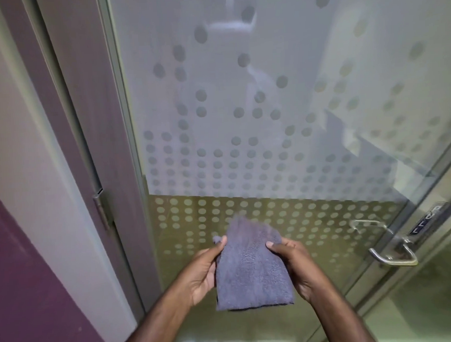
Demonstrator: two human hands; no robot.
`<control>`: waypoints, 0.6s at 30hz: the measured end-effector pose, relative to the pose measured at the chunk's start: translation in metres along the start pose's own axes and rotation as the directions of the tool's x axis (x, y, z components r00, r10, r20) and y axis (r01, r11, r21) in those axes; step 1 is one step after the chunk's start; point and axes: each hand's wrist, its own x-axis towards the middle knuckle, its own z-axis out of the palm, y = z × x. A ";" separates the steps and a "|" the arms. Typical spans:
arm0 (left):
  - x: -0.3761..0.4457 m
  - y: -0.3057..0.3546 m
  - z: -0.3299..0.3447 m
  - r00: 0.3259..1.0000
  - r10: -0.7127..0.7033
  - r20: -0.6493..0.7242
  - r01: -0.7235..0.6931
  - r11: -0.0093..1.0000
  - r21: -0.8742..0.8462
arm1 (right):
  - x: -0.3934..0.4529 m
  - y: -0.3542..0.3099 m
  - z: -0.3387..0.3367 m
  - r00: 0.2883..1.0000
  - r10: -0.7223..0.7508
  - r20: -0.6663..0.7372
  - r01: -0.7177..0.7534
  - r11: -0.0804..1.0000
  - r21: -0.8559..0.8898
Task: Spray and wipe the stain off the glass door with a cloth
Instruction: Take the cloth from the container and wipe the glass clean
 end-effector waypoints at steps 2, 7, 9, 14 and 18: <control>0.002 -0.005 -0.004 0.999 0.002 -0.038 -0.001 1.000 0.021 | -0.003 0.003 -0.001 1.000 -0.003 -0.010 0.003 1.000 0.002; 0.010 -0.019 -0.003 0.943 0.176 -0.283 -0.091 0.953 0.291 | -0.009 -0.005 0.006 0.974 -0.226 -0.003 0.206 0.895 -0.395; 0.013 -0.024 0.000 0.879 0.317 -0.355 -0.190 0.917 0.350 | -0.012 -0.015 0.015 0.951 -0.307 0.046 0.278 0.776 -0.566; 0.016 -0.019 0.013 0.906 0.351 -0.236 -0.253 0.897 0.362 | -0.019 -0.036 0.025 0.905 -0.392 0.163 0.316 0.365 -0.876; 0.018 -0.013 0.014 0.976 0.215 -0.042 -0.204 0.962 0.183 | -0.027 -0.049 0.036 0.877 -0.409 0.251 0.314 0.094 -0.945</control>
